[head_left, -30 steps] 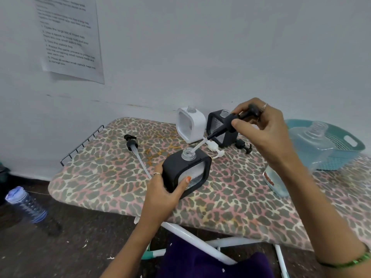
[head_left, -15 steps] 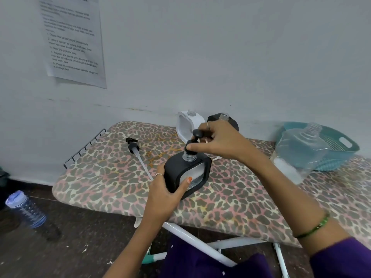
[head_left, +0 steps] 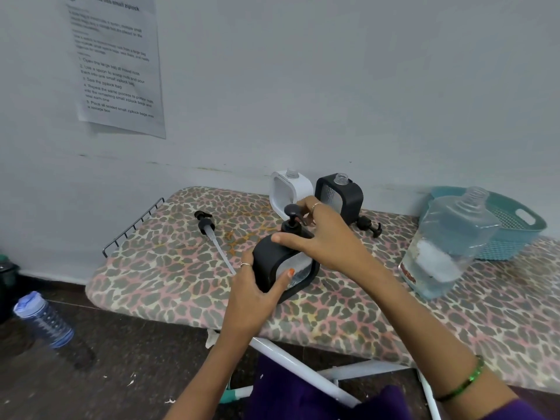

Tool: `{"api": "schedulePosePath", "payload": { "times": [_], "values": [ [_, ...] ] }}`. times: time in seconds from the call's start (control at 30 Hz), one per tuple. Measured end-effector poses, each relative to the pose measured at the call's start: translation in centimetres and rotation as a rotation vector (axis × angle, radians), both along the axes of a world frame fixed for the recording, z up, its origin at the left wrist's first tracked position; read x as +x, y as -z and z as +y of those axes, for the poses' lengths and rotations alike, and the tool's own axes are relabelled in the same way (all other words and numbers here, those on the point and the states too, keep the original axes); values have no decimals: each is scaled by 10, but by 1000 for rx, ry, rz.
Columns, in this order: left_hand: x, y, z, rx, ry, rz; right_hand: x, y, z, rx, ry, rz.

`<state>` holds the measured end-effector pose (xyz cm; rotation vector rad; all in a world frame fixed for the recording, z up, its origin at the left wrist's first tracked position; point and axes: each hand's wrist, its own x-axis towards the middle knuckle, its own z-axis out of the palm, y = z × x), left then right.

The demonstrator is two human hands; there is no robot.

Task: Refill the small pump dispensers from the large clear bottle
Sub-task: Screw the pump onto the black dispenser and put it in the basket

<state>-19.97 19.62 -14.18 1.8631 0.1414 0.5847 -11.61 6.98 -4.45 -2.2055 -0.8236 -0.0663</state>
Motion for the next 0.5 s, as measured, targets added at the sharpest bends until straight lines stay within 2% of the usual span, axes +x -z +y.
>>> {"api": "schedulePosePath", "payload": {
  "times": [0.13,0.2,0.4,0.5],
  "values": [
    [0,1,0,-2,8,0,-1,9,-10,169,-156,249],
    [0,2,0,6,12,-5,-1,15,-12,274,-157,288],
    [-1,2,1,0,30,-18,-4,21,7,368,98,148],
    [-2,2,1,12,25,-21,-10,23,13,342,116,118]
  ]
}}
